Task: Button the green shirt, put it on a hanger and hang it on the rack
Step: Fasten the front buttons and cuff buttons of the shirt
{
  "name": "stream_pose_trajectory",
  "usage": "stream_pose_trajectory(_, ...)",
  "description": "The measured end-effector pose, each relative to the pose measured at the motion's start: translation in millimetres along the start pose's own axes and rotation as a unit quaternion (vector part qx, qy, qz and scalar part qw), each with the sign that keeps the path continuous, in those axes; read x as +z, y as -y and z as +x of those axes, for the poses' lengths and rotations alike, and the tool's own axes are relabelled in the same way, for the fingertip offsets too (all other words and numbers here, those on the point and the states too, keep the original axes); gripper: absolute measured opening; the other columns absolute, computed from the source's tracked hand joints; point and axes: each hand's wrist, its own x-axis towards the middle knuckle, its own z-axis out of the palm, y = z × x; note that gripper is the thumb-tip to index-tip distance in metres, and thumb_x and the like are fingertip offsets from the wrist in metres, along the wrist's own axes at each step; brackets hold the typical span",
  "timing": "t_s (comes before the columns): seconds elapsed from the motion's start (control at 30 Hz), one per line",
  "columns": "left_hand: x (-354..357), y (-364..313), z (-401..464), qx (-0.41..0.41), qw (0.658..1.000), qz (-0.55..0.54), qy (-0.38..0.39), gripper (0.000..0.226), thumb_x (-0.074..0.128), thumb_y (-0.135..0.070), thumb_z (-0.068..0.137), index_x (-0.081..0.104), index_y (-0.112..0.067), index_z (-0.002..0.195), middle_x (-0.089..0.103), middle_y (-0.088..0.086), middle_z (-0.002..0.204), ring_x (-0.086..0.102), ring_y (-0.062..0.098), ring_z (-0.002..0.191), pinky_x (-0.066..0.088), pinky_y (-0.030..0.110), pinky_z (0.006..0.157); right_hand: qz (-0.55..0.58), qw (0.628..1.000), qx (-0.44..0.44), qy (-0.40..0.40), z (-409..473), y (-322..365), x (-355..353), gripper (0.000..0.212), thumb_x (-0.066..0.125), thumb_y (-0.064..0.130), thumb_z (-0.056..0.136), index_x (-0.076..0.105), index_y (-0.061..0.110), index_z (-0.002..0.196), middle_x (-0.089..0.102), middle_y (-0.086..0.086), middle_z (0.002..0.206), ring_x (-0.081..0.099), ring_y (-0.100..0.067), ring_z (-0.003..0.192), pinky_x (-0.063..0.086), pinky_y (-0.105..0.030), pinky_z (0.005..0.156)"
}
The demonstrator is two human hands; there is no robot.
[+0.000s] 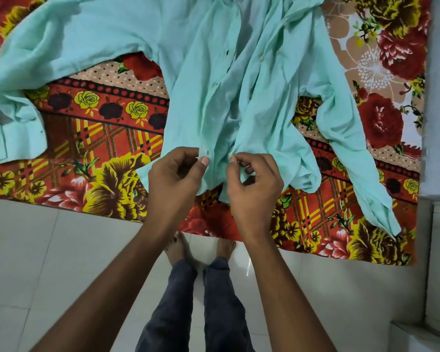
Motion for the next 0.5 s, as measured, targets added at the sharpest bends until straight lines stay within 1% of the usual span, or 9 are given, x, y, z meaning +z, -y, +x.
stream_pose_trajectory(0.03, 5.2, -2.3, -0.4, 0.014, 1.000, 0.016, 0.001, 0.011, 0.074, -0.017, 0.096, 0.076, -0.011, 0.106, 0.075, 0.001, 0.081, 0.066, 0.009, 0.069, 0.054, 0.023, 0.062, 0.004, 1.000, 0.007, 0.012, 0.3, 2.6, -1.4, 0.003, 0.075, 0.010, 0.089, 0.078, 0.010, 0.090, 0.067, 0.001, 0.087, 0.062, -0.008, 0.078, 0.053, -0.023, 0.069)
stream_pose_trajectory(0.1, 15.1, -5.4, -1.6, 0.041, 0.998, 0.044, 0.005, 0.011, 0.075, -0.017, 0.095, 0.076, -0.013, 0.106, 0.073, -0.004, 0.078, 0.065, 0.001, 0.065, 0.049, 0.015, 0.061, 0.026, 0.998, 0.042, 0.033, 1.7, 6.1, -2.5, 0.002, 0.077, 0.011, 0.088, 0.079, 0.011, 0.088, 0.070, 0.002, 0.085, 0.065, -0.007, 0.079, 0.050, -0.015, 0.073)
stream_pose_trajectory(0.2, 26.8, -5.7, -1.4, 0.059, 0.996, 0.064, -0.002, 0.008, 0.075, -0.017, 0.094, 0.076, -0.014, 0.102, 0.075, -0.009, 0.080, 0.069, 0.004, 0.072, 0.052, 0.015, 0.067, 0.074, 0.989, 0.122, 0.042, 4.1, 8.7, -3.1, 0.003, 0.077, 0.013, 0.088, 0.079, 0.014, 0.086, 0.074, 0.005, 0.085, 0.069, -0.006, 0.083, 0.049, -0.012, 0.076)
stream_pose_trajectory(0.3, 31.9, -5.2, -0.8, 0.058, 0.996, 0.068, -0.007, 0.007, 0.075, -0.017, 0.094, 0.077, -0.013, 0.100, 0.076, -0.009, 0.082, 0.070, 0.003, 0.074, 0.055, 0.017, 0.069, 0.119, 0.973, 0.190, 0.045, 6.5, 9.7, -4.3, 0.004, 0.077, 0.010, 0.089, 0.081, 0.011, 0.087, 0.077, 0.005, 0.084, 0.071, -0.001, 0.081, 0.049, -0.008, 0.075)
stream_pose_trajectory(0.4, 32.3, -3.6, -1.6, 0.053, 0.997, 0.056, 0.007, 0.008, 0.074, -0.016, 0.095, 0.078, -0.012, 0.100, 0.077, -0.009, 0.085, 0.070, 0.002, 0.076, 0.054, 0.016, 0.070, 0.153, 0.959, 0.233, 0.051, 6.9, 9.1, -4.4, 0.006, 0.076, 0.011, 0.089, 0.082, 0.012, 0.088, 0.079, 0.006, 0.084, 0.073, -0.003, 0.085, 0.054, -0.013, 0.079)
stream_pose_trajectory(0.5, 31.2, -0.9, -2.7, 0.036, 0.999, 0.029, 0.016, 0.010, 0.070, -0.014, 0.098, 0.079, -0.011, 0.098, 0.078, -0.005, 0.087, 0.071, 0.004, 0.081, 0.052, 0.017, 0.074, 0.167, 0.950, 0.258, 0.052, 5.9, 7.5, -3.3, 0.006, 0.076, 0.012, 0.090, 0.082, 0.014, 0.089, 0.079, 0.006, 0.084, 0.074, -0.005, 0.086, 0.057, -0.019, 0.082)
